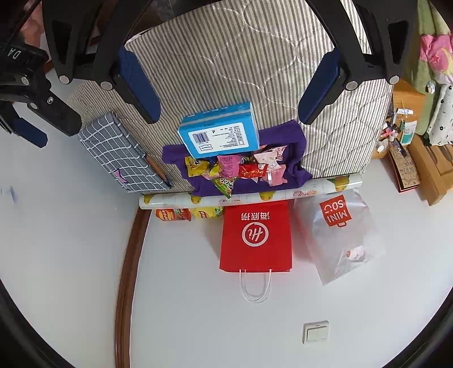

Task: Organize snacks

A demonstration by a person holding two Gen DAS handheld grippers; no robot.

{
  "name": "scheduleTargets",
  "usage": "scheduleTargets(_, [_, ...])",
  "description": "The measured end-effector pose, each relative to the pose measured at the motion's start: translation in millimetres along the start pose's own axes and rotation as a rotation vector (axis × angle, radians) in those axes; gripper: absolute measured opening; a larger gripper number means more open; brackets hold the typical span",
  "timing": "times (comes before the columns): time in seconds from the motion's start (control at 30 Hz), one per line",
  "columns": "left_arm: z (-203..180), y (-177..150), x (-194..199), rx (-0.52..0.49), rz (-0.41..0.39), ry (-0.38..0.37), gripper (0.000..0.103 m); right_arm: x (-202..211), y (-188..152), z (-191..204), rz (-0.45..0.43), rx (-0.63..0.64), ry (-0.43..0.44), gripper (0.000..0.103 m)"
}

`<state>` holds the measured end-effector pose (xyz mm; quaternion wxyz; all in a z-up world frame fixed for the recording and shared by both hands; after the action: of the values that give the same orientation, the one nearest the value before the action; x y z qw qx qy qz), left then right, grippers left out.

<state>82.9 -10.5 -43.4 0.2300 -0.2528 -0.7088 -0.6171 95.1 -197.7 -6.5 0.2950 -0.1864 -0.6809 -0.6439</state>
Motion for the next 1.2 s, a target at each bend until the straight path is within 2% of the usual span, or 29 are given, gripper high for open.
scheduleTargets(1.2, [0.7, -1.9, 8.3, 0.015, -0.007, -0.013, 0.098, 7.8, -4.7, -0.8, -0.005, -0.003, -0.008, 0.102])
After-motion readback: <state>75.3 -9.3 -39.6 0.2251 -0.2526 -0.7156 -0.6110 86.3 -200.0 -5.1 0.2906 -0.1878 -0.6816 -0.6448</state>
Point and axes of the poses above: each gripper's, at about its wrist camera, not at the fingertips, and x roughly against the way its jaws point, z to its left, y to its top, the point moved 9 cm from there along -x, roughly the way its jaws point, and after that the axes turned 1 degree about -y, right-handed, at the moved point
